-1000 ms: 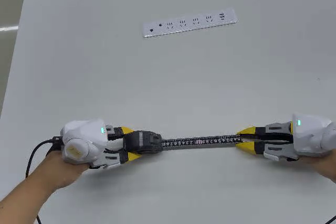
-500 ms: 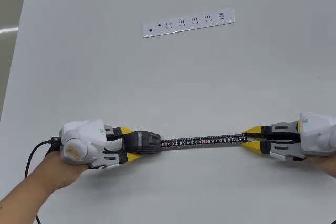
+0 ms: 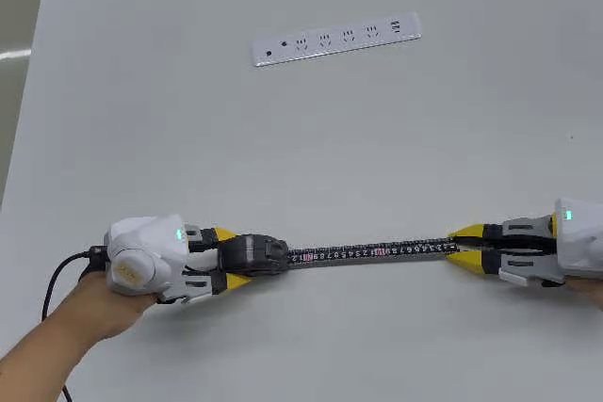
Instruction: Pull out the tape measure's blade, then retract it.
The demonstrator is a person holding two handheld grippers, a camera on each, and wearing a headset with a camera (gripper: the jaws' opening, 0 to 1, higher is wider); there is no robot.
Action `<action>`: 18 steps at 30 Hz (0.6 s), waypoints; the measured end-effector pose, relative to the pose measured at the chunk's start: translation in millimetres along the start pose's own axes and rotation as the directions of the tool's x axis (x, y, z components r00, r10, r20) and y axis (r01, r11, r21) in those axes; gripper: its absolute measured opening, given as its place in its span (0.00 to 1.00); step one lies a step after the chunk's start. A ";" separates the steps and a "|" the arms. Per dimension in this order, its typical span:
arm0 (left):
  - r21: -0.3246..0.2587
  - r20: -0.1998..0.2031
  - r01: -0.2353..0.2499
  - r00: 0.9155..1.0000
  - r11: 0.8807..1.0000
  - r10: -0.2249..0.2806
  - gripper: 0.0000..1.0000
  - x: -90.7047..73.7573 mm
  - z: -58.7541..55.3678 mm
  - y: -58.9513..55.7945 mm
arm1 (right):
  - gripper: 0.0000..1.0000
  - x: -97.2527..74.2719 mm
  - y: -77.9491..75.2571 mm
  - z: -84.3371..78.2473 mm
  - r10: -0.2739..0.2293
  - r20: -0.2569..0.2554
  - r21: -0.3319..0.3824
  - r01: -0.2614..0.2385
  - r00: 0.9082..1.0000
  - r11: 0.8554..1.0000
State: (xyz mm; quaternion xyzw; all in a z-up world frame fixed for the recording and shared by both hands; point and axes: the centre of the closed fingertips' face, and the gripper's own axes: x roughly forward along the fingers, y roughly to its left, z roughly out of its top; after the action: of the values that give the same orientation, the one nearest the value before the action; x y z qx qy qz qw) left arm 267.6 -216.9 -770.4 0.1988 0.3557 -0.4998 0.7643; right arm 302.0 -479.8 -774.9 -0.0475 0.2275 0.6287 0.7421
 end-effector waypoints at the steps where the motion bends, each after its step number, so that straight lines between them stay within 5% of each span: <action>1: -0.001 0.000 0.000 1.000 1.000 0.000 0.29 -0.1 0.2 0.0 | 0.09 -1.7 -1.7 -0.7 -0.002 0.002 0.004 0.002 1.000 1.000; 18: -0.002 -0.007 0.001 1.000 1.000 -0.001 0.29 0.1 -0.3 -0.3 | 0.09 -17.3 -6.1 -5.7 -0.018 0.002 0.015 0.018 1.000 1.000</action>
State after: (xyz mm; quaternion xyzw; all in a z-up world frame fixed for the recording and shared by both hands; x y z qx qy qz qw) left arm 267.2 -216.9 -770.6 0.1995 0.3588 -0.4994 0.7629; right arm 304.5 -498.8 -774.4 -0.0432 0.2309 0.6203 0.7484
